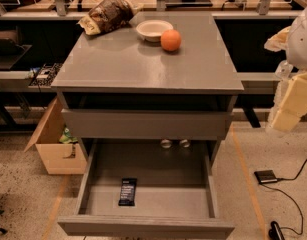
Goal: Pick rxbar blueberry from middle drawer and place on counter
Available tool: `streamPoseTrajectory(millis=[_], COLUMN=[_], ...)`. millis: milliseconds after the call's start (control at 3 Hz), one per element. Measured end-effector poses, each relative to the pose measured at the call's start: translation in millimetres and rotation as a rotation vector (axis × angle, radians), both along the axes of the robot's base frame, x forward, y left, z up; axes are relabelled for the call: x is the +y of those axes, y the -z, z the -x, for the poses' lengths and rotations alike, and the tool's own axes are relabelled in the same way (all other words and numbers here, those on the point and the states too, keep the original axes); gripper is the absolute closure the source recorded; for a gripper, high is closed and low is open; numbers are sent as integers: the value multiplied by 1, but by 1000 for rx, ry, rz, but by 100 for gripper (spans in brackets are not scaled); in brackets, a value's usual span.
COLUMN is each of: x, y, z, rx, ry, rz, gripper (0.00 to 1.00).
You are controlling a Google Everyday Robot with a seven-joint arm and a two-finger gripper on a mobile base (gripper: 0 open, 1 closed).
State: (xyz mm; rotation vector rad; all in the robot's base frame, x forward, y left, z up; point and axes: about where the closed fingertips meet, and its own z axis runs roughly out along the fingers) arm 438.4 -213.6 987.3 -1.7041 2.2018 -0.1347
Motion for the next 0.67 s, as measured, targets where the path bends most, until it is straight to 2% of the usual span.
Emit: streamPoseTrajectory(millis=[333,667], x=[0,11], y=[0,18], z=[0,8], rx=[0,35], ry=[0,15], rz=[0,-29], gripper=[0,0])
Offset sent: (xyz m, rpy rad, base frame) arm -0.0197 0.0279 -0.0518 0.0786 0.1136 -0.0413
